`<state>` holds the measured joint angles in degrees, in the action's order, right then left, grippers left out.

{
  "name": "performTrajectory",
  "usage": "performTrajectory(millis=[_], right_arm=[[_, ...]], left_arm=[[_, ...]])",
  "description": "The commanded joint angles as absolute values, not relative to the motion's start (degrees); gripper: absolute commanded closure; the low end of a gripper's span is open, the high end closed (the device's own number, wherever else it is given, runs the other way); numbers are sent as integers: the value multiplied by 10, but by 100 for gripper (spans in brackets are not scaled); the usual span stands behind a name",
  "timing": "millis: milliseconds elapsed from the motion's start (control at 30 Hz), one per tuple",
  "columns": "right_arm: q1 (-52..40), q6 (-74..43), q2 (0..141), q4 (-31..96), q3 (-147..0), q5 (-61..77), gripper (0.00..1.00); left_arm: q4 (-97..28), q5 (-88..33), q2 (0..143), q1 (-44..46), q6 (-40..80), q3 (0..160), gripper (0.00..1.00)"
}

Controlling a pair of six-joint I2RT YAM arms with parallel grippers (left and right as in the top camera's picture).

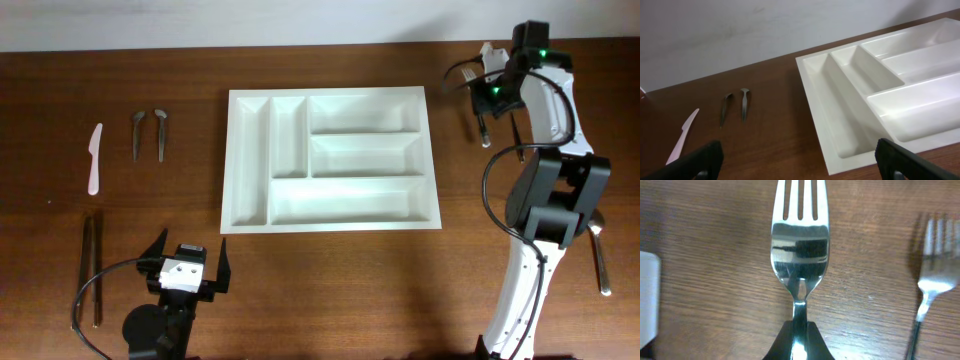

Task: Pack container
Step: 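Lower the right gripper and close it on the fork handle, then carry the fork over the tray and release it in the top-right compartment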

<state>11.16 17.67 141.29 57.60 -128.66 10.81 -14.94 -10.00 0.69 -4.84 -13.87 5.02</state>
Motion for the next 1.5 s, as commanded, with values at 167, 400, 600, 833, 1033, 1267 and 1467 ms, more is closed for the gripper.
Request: performTrajectory(millis=[167,400,600,833,1033,1267,1467], right_arm=[[57,272,1399,600,-1373,122,96],[-13,377,1399,584,-1398,120,96],[-62,466,1399,585,-1398,120,96],[-89,501,1399,619,-1398,121,92],[-90,621,1399,733,-1398,135,90],[-91,675,1399,752,-1398,191,91],[-99,697,1399,724,-1398,193,93]], left_arm=[[-150,-96,6,-45,-137,48,1],[-150,-96,6,-45,-137,48,1],[-150,-96,6,-45,-137,48,1],[-150,-96,6,-45,-137,48,1],[-150,-96,6,-45,-137,48,1],[-150,-96,6,-45,-137,48,1],[-150,-96,6,-45,-137,48,1]])
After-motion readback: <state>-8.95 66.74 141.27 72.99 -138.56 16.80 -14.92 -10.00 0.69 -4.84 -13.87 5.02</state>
